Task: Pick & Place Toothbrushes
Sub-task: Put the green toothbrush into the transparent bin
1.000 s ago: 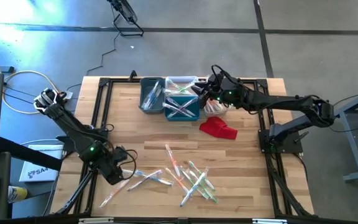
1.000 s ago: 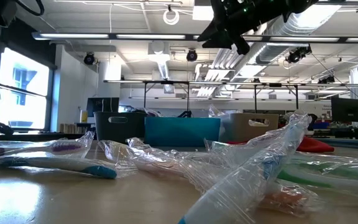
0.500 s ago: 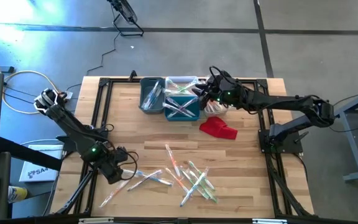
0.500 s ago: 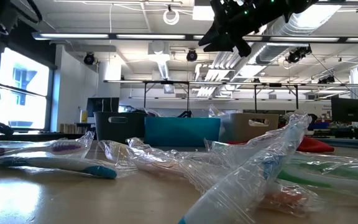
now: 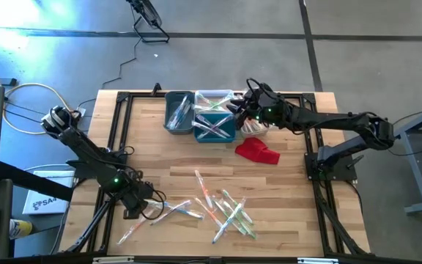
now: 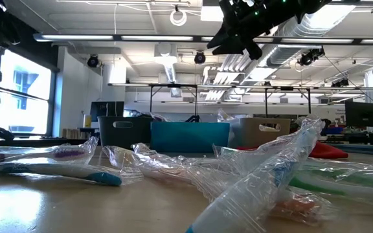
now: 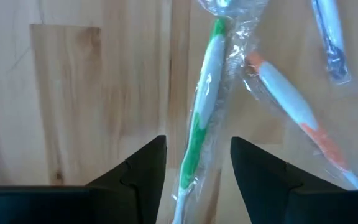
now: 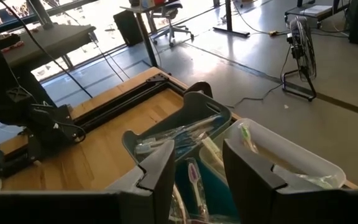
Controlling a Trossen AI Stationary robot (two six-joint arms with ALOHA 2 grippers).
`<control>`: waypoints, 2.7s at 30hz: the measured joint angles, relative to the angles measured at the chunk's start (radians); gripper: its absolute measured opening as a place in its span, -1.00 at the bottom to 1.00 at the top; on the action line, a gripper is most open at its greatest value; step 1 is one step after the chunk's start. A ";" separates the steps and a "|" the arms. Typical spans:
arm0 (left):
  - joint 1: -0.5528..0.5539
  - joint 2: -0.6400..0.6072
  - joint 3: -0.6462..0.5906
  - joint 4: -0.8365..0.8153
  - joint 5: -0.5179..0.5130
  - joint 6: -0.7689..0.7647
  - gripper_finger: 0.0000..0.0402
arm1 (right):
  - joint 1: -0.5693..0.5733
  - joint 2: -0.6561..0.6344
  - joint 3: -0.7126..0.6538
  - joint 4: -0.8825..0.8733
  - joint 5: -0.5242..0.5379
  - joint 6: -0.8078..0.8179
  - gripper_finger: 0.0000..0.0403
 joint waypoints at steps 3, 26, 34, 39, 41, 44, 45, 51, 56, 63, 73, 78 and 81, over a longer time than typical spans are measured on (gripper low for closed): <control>0.000 0.000 -0.032 0.041 0.000 0.015 -0.13 | 0.006 0.000 0.000 -0.013 0.000 0.000 -0.36; 0.000 -0.004 -0.194 0.206 0.064 -0.140 -0.13 | 0.013 0.000 0.000 -0.048 0.000 0.023 -0.36; -0.001 -0.002 -0.195 0.210 0.014 -0.144 -0.13 | 0.013 0.000 0.000 -0.049 0.005 0.016 -0.36; -0.001 -0.002 -0.196 0.210 0.000 -0.147 -0.14 | 0.013 0.000 0.000 -0.049 0.005 0.015 -0.36; -0.001 -0.002 -0.196 0.209 -0.001 -0.147 -0.19 | 0.013 0.000 0.000 -0.049 0.005 0.015 -0.36; -0.001 -0.002 -0.196 0.205 -0.007 -0.146 -0.33 | 0.013 0.000 0.000 -0.049 0.005 0.015 -0.36; -0.001 -0.002 -0.196 0.203 -0.009 -0.146 -0.38 | 0.013 0.000 0.000 -0.049 0.005 0.015 -0.36; 0.000 -0.001 -0.198 0.196 -0.021 -0.144 -0.67 | 0.013 0.000 0.000 -0.050 0.005 0.015 -0.36; 0.000 -0.001 -0.198 0.194 -0.024 -0.145 -0.82 | 0.013 0.000 0.000 -0.061 0.005 0.015 -0.36; 0.000 -0.003 -0.196 0.179 -0.015 -0.189 -0.92 | 0.013 0.000 0.000 -0.095 0.005 0.015 -0.36; 0.002 0.002 -0.152 0.117 -0.066 -0.208 -0.94 | 0.013 0.000 0.000 -0.095 0.008 0.014 -0.36; 0.002 -0.001 -0.122 0.041 -0.063 -0.288 -0.94 | 0.013 0.000 0.000 -0.094 0.008 0.014 -0.36; 0.002 -0.012 -0.107 0.024 -0.072 -0.306 -0.94 | 0.013 0.000 0.000 -0.094 0.008 0.014 -0.36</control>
